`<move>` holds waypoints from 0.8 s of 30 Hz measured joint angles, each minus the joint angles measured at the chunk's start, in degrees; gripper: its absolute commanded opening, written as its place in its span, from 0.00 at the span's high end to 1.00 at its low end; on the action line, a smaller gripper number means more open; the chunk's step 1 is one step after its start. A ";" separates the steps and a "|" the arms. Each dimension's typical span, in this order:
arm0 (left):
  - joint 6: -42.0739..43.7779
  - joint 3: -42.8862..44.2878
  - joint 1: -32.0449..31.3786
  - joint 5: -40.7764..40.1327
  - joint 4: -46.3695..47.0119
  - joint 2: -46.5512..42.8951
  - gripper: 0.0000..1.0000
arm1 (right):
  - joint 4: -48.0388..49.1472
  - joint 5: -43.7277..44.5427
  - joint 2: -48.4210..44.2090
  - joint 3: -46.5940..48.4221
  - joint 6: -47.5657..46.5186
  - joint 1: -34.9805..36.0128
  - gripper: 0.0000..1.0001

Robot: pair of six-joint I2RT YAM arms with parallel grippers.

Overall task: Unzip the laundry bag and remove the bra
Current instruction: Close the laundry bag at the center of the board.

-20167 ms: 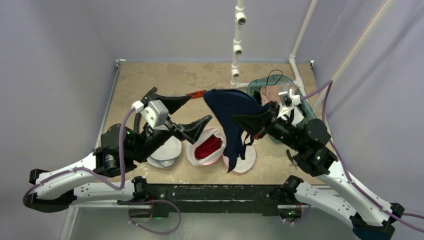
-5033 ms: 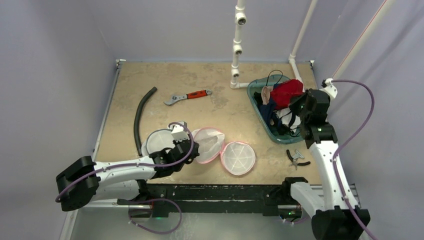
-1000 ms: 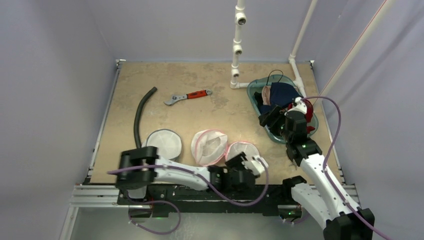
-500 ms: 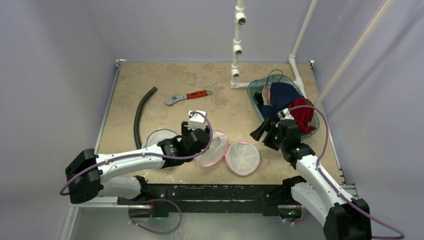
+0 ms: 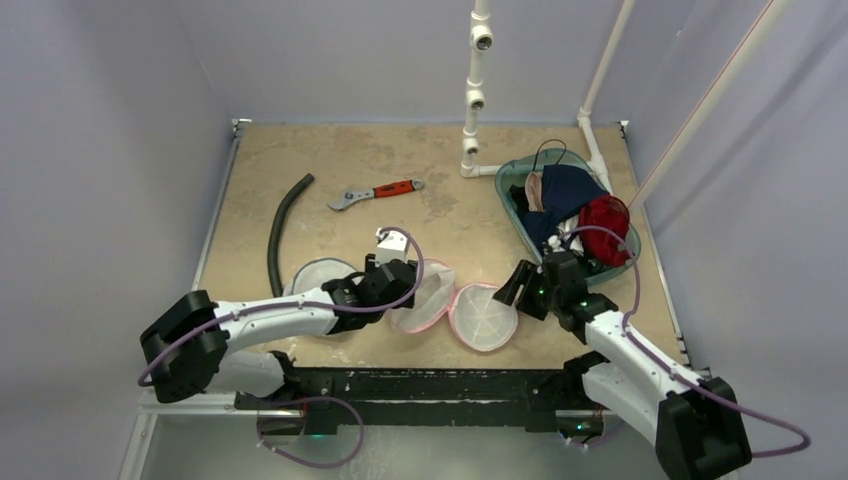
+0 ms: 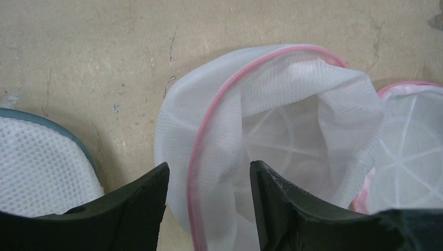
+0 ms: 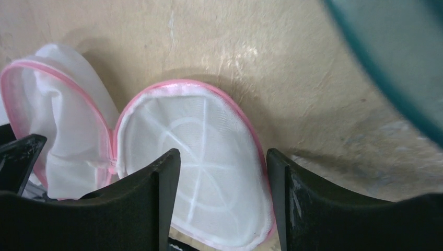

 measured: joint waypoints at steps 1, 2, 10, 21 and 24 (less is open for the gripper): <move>0.02 -0.22 0.15 0.55 0.17 0.39 0.48 | 0.44 -0.02 0.85 -0.02 0.15 1.20 0.45; -0.02 -0.35 0.17 0.90 0.33 0.55 0.52 | 0.79 -0.13 1.79 -0.04 0.26 2.38 0.50; 0.07 -1.07 0.22 2.45 1.53 -0.15 0.91 | -0.85 -1.40 3.82 0.87 0.90 6.19 1.00; 1.09 3.56 0.22 1.79 -4.28 -8.24 1.00 | -9.11 3.82 -1.38 25.20 -3.17 6.19 1.00; 1.11 7.56 0.22 1.73 -6.08 -10.56 1.00 | -12.57 5.77 -0.87 33.57 -5.07 6.19 1.00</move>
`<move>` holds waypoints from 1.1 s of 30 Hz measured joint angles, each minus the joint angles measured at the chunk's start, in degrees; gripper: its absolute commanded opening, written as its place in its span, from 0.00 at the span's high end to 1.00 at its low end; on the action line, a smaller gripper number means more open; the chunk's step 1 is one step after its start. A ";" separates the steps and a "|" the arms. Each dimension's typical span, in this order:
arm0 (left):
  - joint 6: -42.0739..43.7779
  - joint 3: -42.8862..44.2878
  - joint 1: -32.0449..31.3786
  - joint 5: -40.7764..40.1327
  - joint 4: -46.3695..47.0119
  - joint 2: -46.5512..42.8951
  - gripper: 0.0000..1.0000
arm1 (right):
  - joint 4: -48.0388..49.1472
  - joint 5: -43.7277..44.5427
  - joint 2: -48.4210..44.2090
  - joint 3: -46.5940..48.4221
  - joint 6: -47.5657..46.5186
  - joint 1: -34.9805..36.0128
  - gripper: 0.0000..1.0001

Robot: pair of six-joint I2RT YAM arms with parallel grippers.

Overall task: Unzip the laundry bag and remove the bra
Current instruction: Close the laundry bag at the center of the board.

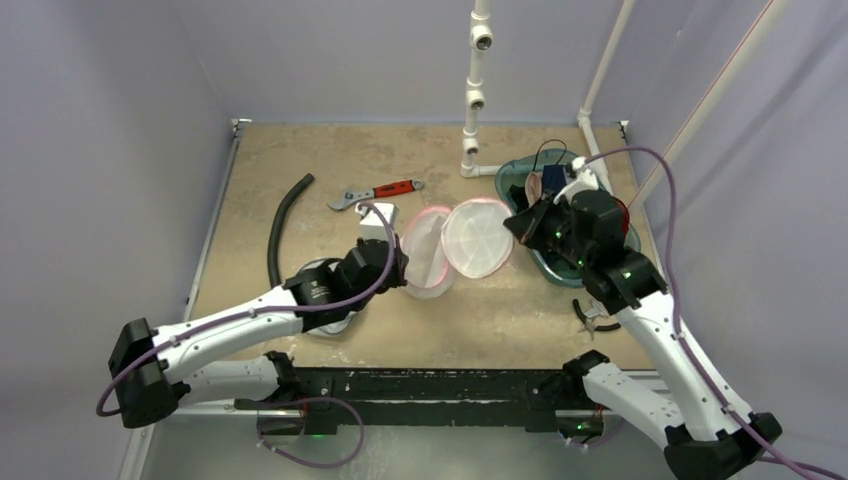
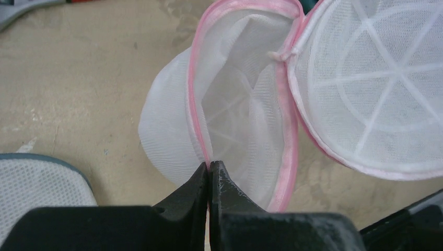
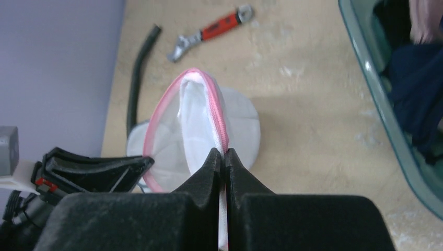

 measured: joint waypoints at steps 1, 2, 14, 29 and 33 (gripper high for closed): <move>-0.07 1.20 0.00 0.00 0.00 -1.09 1.00 | -1.16 0.87 0.31 3.37 -0.74 0.00 1.00; -0.15 2.03 0.00 -0.07 0.04 -2.14 1.00 | -1.49 1.66 0.35 5.44 -1.25 0.00 1.00; -3.06 -2.12 0.04 -2.80 2.29 -2.36 1.00 | -7.45 9.55 0.22 8.28 -8.98 0.00 1.00; 0.79 -5.01 0.04 -2.86 1.36 -0.42 0.45 | -11.04 8.63 0.96 5.75 -12.28 0.00 1.00; 7.08 -4.57 -2.12 -1.92 5.20 -5.62 0.43 | -11.06 7.58 0.83 4.96 -12.02 0.00 1.00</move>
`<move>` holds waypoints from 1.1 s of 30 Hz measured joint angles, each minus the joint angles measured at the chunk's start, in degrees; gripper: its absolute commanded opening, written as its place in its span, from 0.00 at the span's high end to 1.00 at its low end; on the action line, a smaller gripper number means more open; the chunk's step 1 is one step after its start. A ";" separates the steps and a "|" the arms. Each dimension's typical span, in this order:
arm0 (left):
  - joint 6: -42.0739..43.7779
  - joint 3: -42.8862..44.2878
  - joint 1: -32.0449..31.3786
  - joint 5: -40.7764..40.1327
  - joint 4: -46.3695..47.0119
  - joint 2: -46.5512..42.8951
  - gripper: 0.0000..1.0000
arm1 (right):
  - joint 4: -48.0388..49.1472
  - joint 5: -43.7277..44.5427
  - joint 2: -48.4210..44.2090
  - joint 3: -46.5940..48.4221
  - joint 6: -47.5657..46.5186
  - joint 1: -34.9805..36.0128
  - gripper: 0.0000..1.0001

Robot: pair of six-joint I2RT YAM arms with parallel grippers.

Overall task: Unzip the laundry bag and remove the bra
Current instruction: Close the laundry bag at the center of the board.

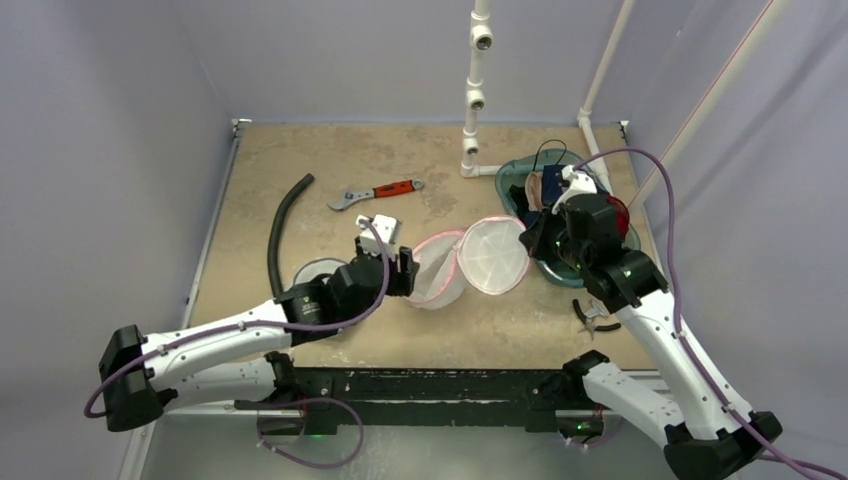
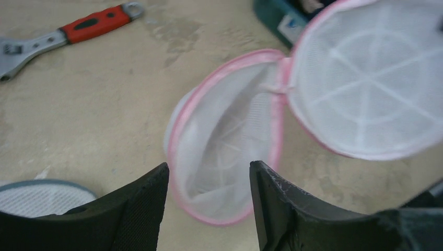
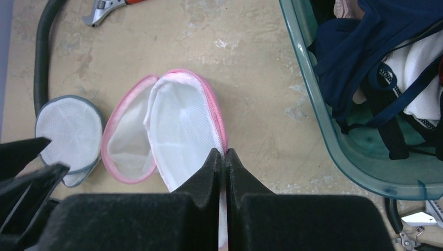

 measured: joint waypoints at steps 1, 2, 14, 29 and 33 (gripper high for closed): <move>2.12 0.09 -2.03 -0.15 2.08 -0.83 0.42 | -0.09 -0.20 0.02 -0.20 0.07 0.00 1.00; 4.72 0.11 -4.79 -0.44 4.57 -1.27 0.42 | -0.28 -0.50 0.07 -0.35 0.20 0.00 1.00; 36.28 10.91 -30.01 -11.30 24.72 22.84 0.38 | -0.83 -4.52 0.26 -0.48 3.32 0.00 1.00; 47.32 21.05 -27.45 -24.37 31.06 41.46 0.86 | -0.79 -8.04 0.46 -0.48 5.84 0.00 1.00; 46.42 20.39 -26.69 -25.40 33.64 41.20 1.00 | -0.70 -8.07 0.15 -0.50 6.12 0.00 0.57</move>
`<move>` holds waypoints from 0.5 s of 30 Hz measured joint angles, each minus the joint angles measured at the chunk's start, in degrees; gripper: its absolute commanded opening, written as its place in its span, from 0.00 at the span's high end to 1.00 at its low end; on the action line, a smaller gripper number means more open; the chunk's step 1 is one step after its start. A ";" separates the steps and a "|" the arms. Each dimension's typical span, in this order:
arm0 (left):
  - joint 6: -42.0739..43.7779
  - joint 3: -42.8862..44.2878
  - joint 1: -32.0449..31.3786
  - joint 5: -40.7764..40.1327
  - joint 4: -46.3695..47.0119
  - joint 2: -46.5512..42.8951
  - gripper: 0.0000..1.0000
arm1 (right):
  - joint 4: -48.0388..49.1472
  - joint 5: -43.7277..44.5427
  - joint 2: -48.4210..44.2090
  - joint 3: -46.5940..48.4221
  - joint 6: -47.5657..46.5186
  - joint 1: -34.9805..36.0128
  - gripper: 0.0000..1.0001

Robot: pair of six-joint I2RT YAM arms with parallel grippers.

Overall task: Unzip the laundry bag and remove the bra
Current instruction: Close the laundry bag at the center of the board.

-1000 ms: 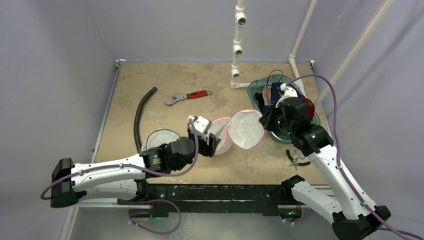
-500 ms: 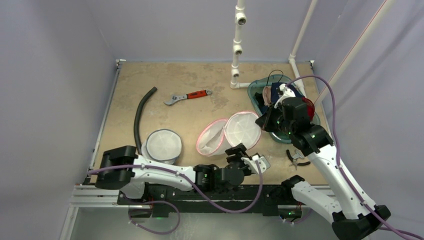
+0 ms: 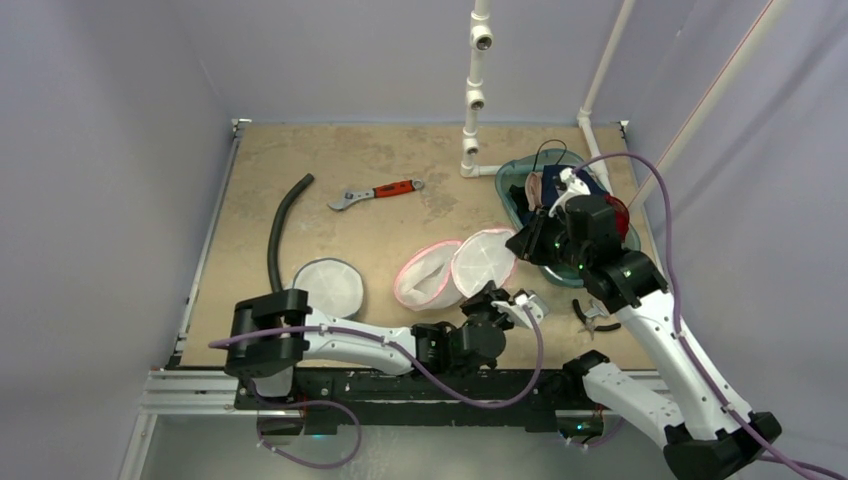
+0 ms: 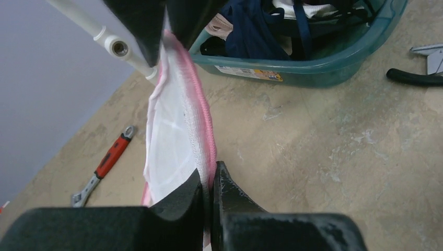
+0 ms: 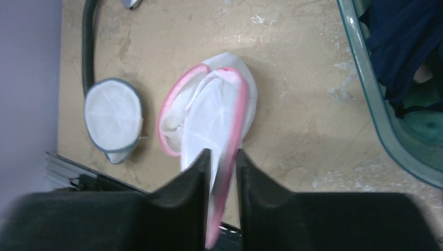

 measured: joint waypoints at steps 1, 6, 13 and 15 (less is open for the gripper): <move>-0.63 -0.42 -0.04 -0.07 0.31 -0.35 1.00 | 0.00 -0.09 -0.13 -0.07 0.44 -0.02 0.46; -5.73 -5.18 -0.13 0.02 2.12 -5.09 1.00 | 0.50 -0.66 -1.42 -0.33 0.26 0.00 0.24; -15.52 -11.91 -0.07 1.07 5.44 -14.91 1.00 | 2.14 3.13 -6.58 -0.57 0.42 0.00 0.19; -18.86 -14.23 0.22 2.16 7.43 -18.10 1.00 | 4.83 3.89 -10.32 -2.08 0.66 0.00 0.18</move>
